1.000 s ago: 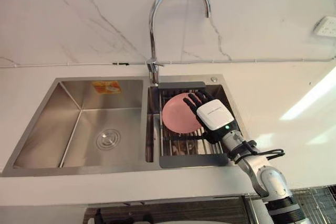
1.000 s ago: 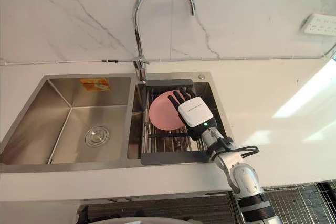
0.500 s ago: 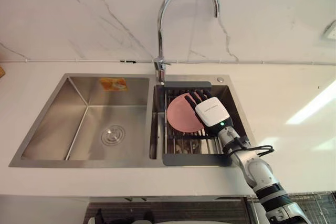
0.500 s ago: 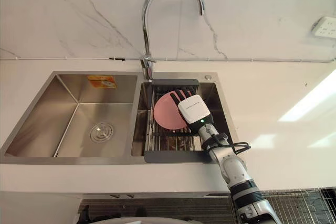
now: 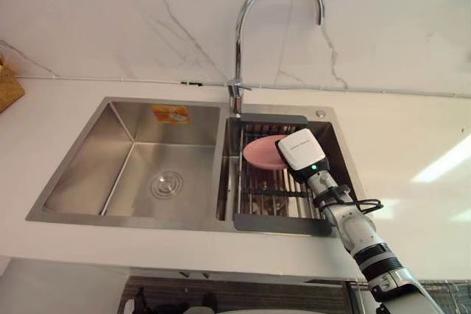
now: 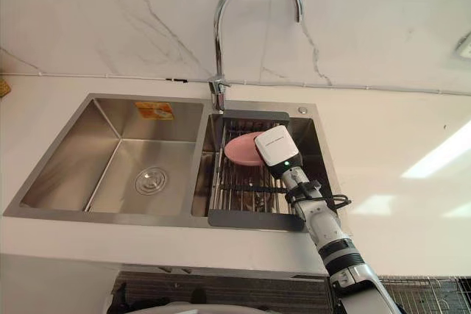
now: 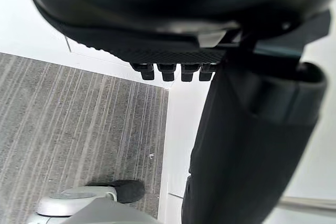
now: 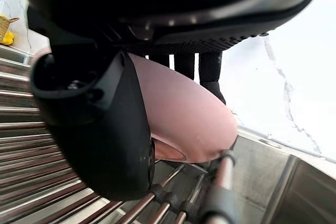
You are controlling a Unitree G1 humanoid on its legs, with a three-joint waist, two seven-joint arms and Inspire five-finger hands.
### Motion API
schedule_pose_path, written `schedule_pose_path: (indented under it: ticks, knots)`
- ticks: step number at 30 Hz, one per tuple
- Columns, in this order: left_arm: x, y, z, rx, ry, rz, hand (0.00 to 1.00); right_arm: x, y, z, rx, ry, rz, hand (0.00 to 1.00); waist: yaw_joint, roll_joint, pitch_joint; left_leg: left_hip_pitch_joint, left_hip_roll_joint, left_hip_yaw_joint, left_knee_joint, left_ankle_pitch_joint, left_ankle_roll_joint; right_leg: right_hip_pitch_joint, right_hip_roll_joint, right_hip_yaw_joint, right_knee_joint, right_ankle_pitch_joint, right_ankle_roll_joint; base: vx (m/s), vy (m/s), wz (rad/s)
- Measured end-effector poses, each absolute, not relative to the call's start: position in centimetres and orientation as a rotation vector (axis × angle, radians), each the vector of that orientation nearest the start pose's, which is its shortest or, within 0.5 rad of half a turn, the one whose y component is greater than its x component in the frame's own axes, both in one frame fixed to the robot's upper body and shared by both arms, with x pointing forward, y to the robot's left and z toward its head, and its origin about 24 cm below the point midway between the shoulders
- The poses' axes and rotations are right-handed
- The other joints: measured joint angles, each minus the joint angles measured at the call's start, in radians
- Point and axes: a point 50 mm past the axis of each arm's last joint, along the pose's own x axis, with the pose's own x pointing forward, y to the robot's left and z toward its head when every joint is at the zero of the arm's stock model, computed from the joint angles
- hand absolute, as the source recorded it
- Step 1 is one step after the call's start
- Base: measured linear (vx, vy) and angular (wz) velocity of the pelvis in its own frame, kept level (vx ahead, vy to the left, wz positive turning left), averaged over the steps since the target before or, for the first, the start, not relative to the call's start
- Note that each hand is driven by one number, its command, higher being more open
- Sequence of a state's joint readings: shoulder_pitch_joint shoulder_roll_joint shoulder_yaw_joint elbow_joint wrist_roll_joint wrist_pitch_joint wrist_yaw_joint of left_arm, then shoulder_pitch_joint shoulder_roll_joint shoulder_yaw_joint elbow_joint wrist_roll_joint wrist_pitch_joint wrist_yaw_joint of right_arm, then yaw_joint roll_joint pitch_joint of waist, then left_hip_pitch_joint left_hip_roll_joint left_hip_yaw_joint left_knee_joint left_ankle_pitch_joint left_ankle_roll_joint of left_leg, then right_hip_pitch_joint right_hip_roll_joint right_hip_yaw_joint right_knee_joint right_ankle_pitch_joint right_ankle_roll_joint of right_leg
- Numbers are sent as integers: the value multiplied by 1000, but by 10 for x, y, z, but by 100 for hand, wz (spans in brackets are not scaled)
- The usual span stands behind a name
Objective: Walk over to the sink, pick up the cup, carry it to the dishwasher, place the cup inside the dishwasher, then close the dishwasher door
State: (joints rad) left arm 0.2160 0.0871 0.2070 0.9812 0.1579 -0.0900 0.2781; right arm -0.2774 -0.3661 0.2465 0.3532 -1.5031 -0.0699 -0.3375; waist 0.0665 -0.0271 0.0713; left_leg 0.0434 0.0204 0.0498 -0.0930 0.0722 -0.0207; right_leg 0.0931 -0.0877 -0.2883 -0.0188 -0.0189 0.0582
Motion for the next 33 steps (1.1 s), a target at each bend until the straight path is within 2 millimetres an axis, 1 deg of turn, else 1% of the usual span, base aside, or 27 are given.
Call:
schedule_pose_path:
  ticks: [7, 12, 15, 17, 18, 19, 20, 22, 25, 26, 27, 28, 29, 30, 32, 33]
  knots:
    - [53, 228, -156, 272, 1092, 443, 100, 298, -163, 48, -1793, -414, 69, 0, -1, 0, 0, 1, 0, 3, 0, 0, 0, 0, -1, 4, 0, 2, 1, -22, 0, -1]
    - [49, 229, -155, 272, 1092, 447, 100, 300, -166, 58, -1699, -423, 23, 0, -9, 0, 0, 1, 0, 10, 0, 0, 0, -3, -1, 11, 0, 4, 3, -18, 2, -3]
    - [48, 229, -155, 273, 1089, 449, 100, 297, -168, 66, -1645, -454, 8, 0, -15, 2, 1, 1, 0, 13, 0, 0, 0, -4, -1, 14, 0, 5, 3, 0, 0, -1]
    - [48, 229, -155, 274, 1089, 450, 100, 296, -167, 74, -1615, -489, -10, 0, -23, 3, 3, 2, 1, 14, 0, 0, 0, -4, -1, 14, 1, 5, 3, 0, 0, 0]
    - [49, 229, -155, 274, 1086, 451, 100, 296, -168, 82, -1601, -512, -35, 0, -27, 4, 3, 2, 1, 14, 0, 0, 0, -4, -1, 15, 1, 5, 3, 0, 0, 0]
    - [49, 229, -155, 275, 1082, 453, 100, 295, -170, 90, -1571, -530, -64, 0, -28, 4, 3, 4, 2, 16, 0, -1, 0, -4, -1, 17, 2, 5, 3, 0, 0, 0]
    - [50, 229, -154, 275, 1080, 453, 100, 295, -172, 94, -1561, -539, -79, 0, -28, 4, 3, 4, 2, 17, 0, -1, 0, -3, -1, 17, 2, 5, 3, 0, 0, -3]
    - [51, 230, -153, 276, 1067, 456, 100, 290, -179, 110, -1513, -573, -152, 0, -27, 5, 4, 7, 4, 20, 0, -1, 0, -1, -1, 20, 3, 5, 3, 0, 0, -2]
    - [47, 231, -152, 272, 1057, 471, 100, 285, -185, 122, -1480, -604, -205, 0, -25, 6, 4, 20, 11, 43, 9, -11, 0, -1, 2, 46, 7, 4, 3, -7, 1, -25]
    - [43, 232, -152, 265, 1059, 484, 100, 282, -187, 128, -1476, -627, -225, 0, -25, 6, 5, 7, 15, 59, 60, -50, -5, -2, 4, 76, 11, 3, 2, -2, 20, -60]
    - [39, 231, -153, 258, 1063, 492, 100, 280, -187, 134, -1478, -657, -237, 0, -21, 11, 8, -27, 29, 86, 179, -119, -6, -6, 8, 114, 19, -1, -3, -6, 17, -69]
    - [37, 229, -153, 252, 1062, 494, 100, 279, -187, 138, -1482, -677, -240, 0, -18, 18, 11, -47, 41, 100, 249, -156, -8, -7, 15, 132, 25, -4, -5, -6, 9, -83]
    - [34, 225, -154, 240, 1065, 495, 100, 275, -188, 148, -1499, -725, -252, 0, -18, 40, 18, -89, 70, 87, 373, -227, -10, -10, 38, 163, 35, -6, -7, -10, 4, -86]
    - [35, 224, -154, 237, 1064, 492, 100, 271, -189, 156, -1500, -763, -267, 0, -19, 49, 21, -111, 82, 47, 430, -253, -10, -22, 55, 192, 45, -4, -10, -10, 0, -79]
    - [41, 221, -154, 256, 1050, 461, 100, 269, -195, 164, -1507, -778, -308, 0, -25, 48, 22, -109, 80, 14, 412, -255, -11, -54, 61, 226, 73, -4, -11, -15, -4, -57]
    - [46, 220, -154, 276, 1047, 437, 100, 268, -200, 167, -1512, -774, -335, 0, -29, 47, 24, -105, 76, 21, 394, -252, -13, -73, 59, 241, 84, -3, -10, -44, 14, -51]
